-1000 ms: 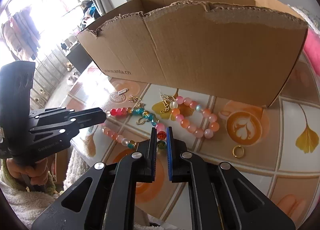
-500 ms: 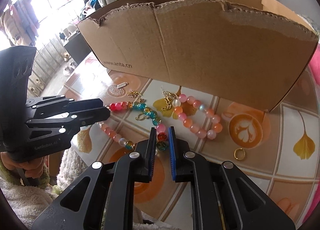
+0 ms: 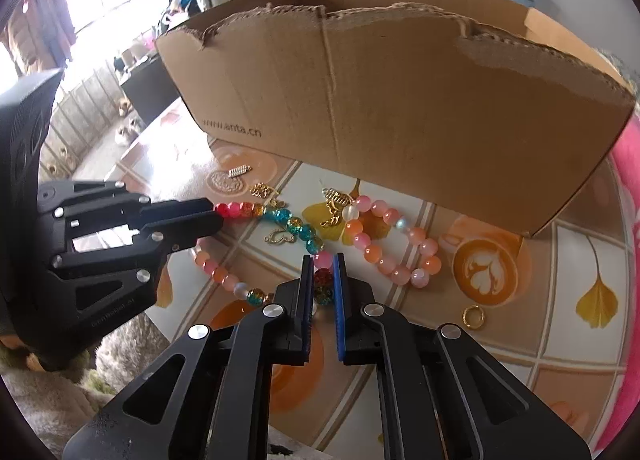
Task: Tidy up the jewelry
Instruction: 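Lift the beaded bracelet with the left gripper while the right gripper holds its other end, then lower the bracelet into the box and open both grippers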
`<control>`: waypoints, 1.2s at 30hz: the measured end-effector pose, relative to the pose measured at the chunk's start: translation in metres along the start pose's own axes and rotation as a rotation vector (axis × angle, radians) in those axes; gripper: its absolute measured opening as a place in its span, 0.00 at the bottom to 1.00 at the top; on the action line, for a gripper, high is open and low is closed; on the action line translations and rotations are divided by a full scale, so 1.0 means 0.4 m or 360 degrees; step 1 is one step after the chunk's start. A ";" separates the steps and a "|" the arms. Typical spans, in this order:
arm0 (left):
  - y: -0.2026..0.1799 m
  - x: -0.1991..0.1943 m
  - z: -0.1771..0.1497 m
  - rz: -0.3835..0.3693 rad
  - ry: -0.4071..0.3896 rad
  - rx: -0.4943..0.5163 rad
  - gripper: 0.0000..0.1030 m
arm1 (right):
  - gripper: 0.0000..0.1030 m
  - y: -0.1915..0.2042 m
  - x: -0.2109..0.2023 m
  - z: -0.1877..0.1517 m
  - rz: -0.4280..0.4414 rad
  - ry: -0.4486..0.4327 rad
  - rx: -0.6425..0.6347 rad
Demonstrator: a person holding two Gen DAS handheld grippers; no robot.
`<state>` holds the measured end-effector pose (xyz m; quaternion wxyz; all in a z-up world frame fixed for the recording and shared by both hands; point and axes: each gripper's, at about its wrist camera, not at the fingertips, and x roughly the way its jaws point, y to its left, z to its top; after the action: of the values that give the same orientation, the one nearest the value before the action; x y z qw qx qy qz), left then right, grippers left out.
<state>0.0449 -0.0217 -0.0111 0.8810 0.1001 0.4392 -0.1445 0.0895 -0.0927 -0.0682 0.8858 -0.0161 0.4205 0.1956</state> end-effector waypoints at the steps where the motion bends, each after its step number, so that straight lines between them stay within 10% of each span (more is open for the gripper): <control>1: -0.001 -0.005 0.000 0.0008 -0.0022 0.0006 0.09 | 0.07 -0.001 -0.004 -0.001 -0.0001 -0.0014 0.0005; 16: -0.028 -0.182 0.042 0.0090 -0.0389 0.0077 0.09 | 0.07 0.032 -0.165 0.015 -0.0042 -0.0383 -0.0058; 26: 0.027 -0.335 0.200 0.0176 -0.0732 0.0204 0.09 | 0.07 0.010 -0.290 0.212 0.0028 -0.0742 -0.0267; 36: 0.177 -0.113 0.399 0.0118 -0.0227 0.0251 0.09 | 0.07 -0.075 -0.034 0.503 0.0274 -0.0122 -0.0241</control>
<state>0.1620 0.0039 0.1236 0.9041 0.1748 0.3587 -0.1527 0.2411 -0.0860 0.0679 0.8774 -0.0394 0.3702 0.3025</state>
